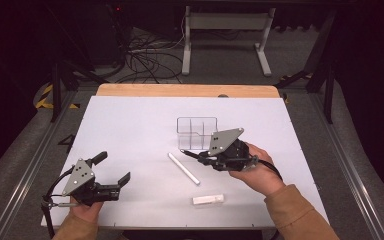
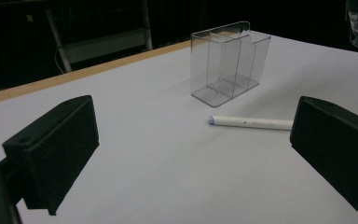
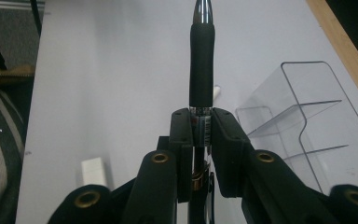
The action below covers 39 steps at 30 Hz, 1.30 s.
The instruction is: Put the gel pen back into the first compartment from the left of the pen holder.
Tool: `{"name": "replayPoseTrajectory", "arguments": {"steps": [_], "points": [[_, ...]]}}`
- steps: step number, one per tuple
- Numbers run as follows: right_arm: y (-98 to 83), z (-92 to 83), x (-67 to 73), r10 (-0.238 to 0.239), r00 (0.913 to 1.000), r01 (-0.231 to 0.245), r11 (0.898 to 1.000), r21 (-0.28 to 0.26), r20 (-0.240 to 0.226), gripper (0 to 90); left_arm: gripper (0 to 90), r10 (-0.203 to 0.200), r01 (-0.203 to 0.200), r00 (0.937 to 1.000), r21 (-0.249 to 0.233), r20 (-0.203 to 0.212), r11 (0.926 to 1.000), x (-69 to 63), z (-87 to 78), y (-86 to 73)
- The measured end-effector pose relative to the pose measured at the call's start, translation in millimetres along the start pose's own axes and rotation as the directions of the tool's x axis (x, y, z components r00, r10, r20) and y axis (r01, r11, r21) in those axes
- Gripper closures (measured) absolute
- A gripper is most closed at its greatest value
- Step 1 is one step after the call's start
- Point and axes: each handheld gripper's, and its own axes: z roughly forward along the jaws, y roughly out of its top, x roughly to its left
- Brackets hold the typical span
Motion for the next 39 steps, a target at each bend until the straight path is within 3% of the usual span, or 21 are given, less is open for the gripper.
{"name": "replayPoseTrajectory", "arguments": {"steps": [4, 5, 7, 15, 20, 21, 26, 33, 35, 36, 39], "points": [[2.6, -2.9, -1.9, 0.031, 0.9994, -0.031, 0.998, -0.046, 0.018, 79.3, 1.9, -0.003, 0.003, 1.0, 0.0, 0.003, 1.0, 0.3, 0.9, -0.3], [4.1, -3.7, -1.3, 0.038, 0.9979, -0.035, 0.997, -0.07, 0.053, 79.2, 1.9, -0.007, 0.007, 1.0, -0.001, 0.002, 1.0, 0.0, 0.8, -0.3], [4.8, -4.1, -1.2, 0.045, 0.997, -0.04, 0.996, -0.083, 0.062, 79.2, 1.9, -0.001, 0.001, 1.0, -0.003, 0.003, 1.0, 0.3, 0.7, -0.1], [11.2, -4.3, -5.9, 0.126, 0.9873, -0.108, 0.978, -0.177, 0.097, 79.2, 1.9, -0.004, 0.004, 1.0, -0.004, 0.006, 1.0, 0.6, 0.8, -0.2], [14.0, -3.7, -11.0, 0.192, 0.9738, -0.158, 0.956, -0.247, 0.121, 79.2, 1.9, -0.007, 0.007, 1.0, -0.003, 0.005, 1.0, 0.6, 0.9, -0.3], [14.0, -3.7, -11.0, 0.192, 0.9738, -0.158, 0.956, -0.247, 0.121, 79.2, 1.9, -0.007, 0.007, 1.0, -0.003, 0.006, 1.0, 0.6, 0.9, -0.3], [15.8, -1.7, -15.4, 0.238, 0.9612, -0.189, 0.937, -0.295, 0.139, 79.2, 1.9, -0.004, 0.004, 1.0, 0.0, 0.008, 1.0, 0.9, 0.9, -0.2], [14.9, 2.0, -26.5, 0.319, 0.9416, -0.261, 0.895, -0.362, 0.109, 79.1, 1.9, -0.011, 0.011, 0.9999, -0.002, 0.009, 0.9999, 1.1, 1.0, -0.4], [14.5, 4.2, -30.0, 0.342, 0.9317, -0.274, 0.883, -0.381, 0.122, 79.1, 1.9, -0.008, 0.008, 0.9999, -0.001, 0.008, 1.0, 1.5, 0.9, -0.4], [14.5, 4.2, -30.0, 0.342, 0.9317, -0.274, 0.883, -0.381, 0.122, 79.1, 1.9, -0.008, 0.008, 0.9999, 0.001, 0.009, 1.0, 1.7, 0.7, -0.3], [14.7, 6.6, -33.0, 0.363, 0.9227, -0.287, 0.871, -0.4, 0.129, 79.1, 1.9, -0.009, 0.009, 0.9999, 0.0, 0.01, 1.0, 2.1, 1.0, -0.4]]}}
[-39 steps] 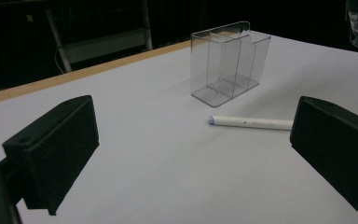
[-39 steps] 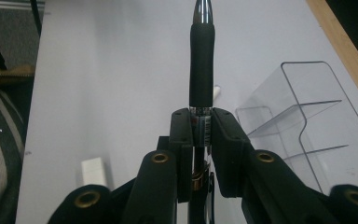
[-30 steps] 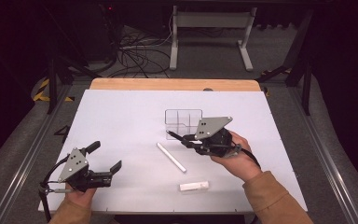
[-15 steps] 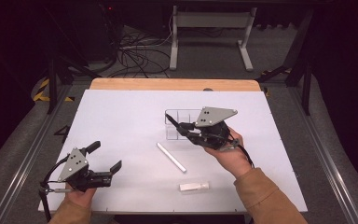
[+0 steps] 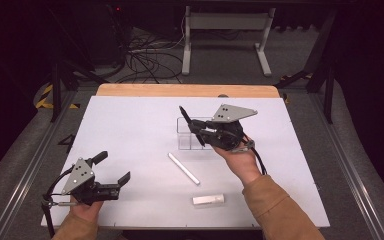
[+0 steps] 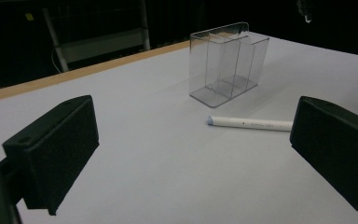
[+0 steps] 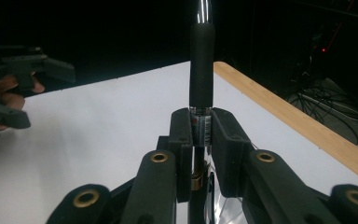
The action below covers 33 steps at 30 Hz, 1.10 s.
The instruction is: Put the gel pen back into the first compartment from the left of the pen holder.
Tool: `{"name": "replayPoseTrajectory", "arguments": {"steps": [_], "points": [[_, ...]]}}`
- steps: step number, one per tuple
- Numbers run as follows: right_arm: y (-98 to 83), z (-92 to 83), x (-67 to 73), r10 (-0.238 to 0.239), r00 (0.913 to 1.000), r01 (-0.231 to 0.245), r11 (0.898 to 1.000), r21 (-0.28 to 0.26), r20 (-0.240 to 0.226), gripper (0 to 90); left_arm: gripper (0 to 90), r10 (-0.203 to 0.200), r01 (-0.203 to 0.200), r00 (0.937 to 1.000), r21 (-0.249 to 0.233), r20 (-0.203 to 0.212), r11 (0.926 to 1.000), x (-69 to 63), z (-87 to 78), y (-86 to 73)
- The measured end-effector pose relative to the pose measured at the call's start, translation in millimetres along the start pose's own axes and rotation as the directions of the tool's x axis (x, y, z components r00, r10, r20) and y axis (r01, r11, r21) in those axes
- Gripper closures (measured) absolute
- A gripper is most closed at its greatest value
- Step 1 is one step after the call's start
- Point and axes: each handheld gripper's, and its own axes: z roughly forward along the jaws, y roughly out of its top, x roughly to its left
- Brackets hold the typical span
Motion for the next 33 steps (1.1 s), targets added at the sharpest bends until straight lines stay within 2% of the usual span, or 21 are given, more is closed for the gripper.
{"name": "replayPoseTrajectory", "arguments": {"steps": [2, 5, 14, 20, 33], "points": [[0.3, 2.0, -0.9, 0.005, 0.9999, -0.005, 1.0, -0.01, 0.01, 79.1, 1.9, -0.001, 0.001, 1.0, -0.002, 0.0, 1.0, 0.1, 0.2, -0.1], [1.6, 5.9, 1.2, -0.014, 0.9987, 0.015, 1.0, -0.019, 0.049, 79.1, 1.9, 0.0, 0.0, 1.0, -0.004, 0.0, 1.0, 0.3, 0.7, -0.3], [3.8, 24.7, -2.0, 0.019, 0.9951, -0.015, 0.999, -0.037, 0.097, 79.1, 1.9, -0.008, 0.008, 1.0, -0.004, 0.001, 1.0, 0.8, 0.1, -0.6], [4.4, 37.4, -4.0, -0.003, 0.9904, 0.007, 0.999, -0.032, 0.138, 79.1, 1.9, -0.01, 0.01, 0.9999, -0.005, 0.002, 0.9999, 1.2, 0.4, -0.8], [3.0, 57.8, -9.9, 0.005, 0.9853, 0.006, 0.998, -0.065, 0.171, 79.0, 1.9, -0.011, 0.011, 0.9999, 0.0, 0.002, 0.9999, 1.8, 0.6, -1.1]]}}
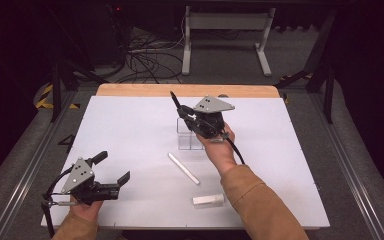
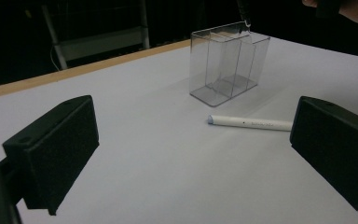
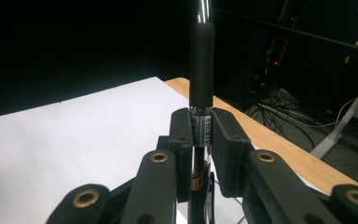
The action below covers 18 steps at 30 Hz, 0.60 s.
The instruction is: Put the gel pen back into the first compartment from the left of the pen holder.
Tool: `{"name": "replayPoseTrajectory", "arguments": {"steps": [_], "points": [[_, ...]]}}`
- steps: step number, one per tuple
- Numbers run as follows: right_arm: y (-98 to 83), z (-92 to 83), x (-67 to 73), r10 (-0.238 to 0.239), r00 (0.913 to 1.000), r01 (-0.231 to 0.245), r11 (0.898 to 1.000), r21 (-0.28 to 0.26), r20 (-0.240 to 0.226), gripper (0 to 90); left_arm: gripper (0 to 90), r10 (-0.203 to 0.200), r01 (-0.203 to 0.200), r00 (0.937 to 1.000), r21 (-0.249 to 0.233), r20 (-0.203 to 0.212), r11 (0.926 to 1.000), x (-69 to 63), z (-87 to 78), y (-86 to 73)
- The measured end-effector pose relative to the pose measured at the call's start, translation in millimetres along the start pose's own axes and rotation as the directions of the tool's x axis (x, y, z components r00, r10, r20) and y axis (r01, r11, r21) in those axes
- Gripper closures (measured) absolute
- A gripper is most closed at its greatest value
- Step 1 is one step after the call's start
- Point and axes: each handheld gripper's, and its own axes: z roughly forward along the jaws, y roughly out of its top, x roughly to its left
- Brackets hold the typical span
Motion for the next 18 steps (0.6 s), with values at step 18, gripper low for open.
{"name": "replayPoseTrajectory", "arguments": {"steps": [18], "points": [[-10.8, 22.7, -5.8, 0.025, 0.9997, -0.025, 1.0, -0.016, 0.001, 78.8, 2.0, -0.007, 0.007, 1.0, -0.001, 0.005, 1.0, 0.2, 0.4, -0.4]]}}
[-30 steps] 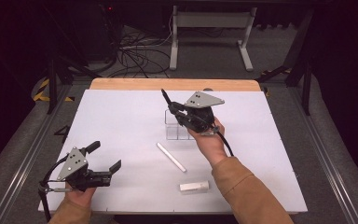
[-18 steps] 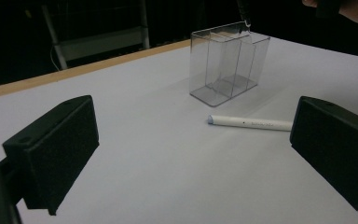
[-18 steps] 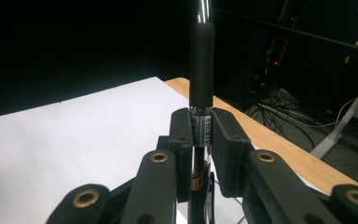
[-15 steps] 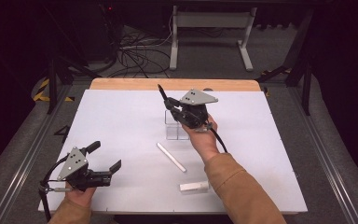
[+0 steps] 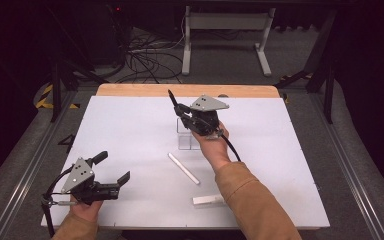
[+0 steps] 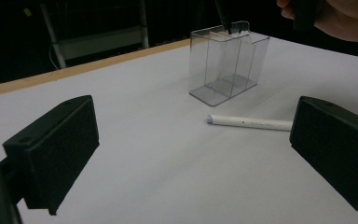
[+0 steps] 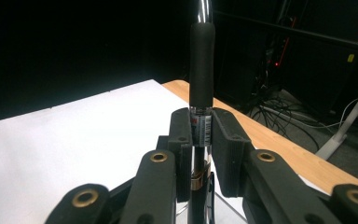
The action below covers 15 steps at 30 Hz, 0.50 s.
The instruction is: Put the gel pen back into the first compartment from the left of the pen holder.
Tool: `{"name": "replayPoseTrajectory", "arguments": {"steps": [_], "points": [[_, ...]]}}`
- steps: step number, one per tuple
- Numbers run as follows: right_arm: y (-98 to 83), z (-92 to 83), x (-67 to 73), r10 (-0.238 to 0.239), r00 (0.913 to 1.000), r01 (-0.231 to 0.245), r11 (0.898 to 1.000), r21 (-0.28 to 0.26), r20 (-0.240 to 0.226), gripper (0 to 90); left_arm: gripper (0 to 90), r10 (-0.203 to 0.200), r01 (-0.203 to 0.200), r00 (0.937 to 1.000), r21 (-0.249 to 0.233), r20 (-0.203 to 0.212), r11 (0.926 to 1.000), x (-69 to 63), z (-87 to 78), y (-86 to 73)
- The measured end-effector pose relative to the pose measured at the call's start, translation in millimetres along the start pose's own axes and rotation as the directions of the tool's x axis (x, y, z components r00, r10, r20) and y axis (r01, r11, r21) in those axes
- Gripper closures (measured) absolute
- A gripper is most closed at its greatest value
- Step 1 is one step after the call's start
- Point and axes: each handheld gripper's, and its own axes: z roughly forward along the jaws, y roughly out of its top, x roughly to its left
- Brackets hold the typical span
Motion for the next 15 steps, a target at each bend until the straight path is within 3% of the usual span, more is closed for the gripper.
{"name": "replayPoseTrajectory", "arguments": {"steps": [4, 15], "points": [[-2.7, 1.6, -1.0, 0.005, 1.0, -0.005, 1.0, 0.017, -0.002, 78.7, 2.0, -0.001, 0.001, 1.0, 0.0, 0.0, 1.0, -0.1, 0.1, 0.0], [-15.2, 10.8, -8.3, 0.089, 0.9959, -0.087, 0.993, 0.079, -0.016, 78.6, 2.0, -0.002, 0.002, 1.0, 0.002, 0.001, 1.0, 0.4, -0.3, -0.2]]}}
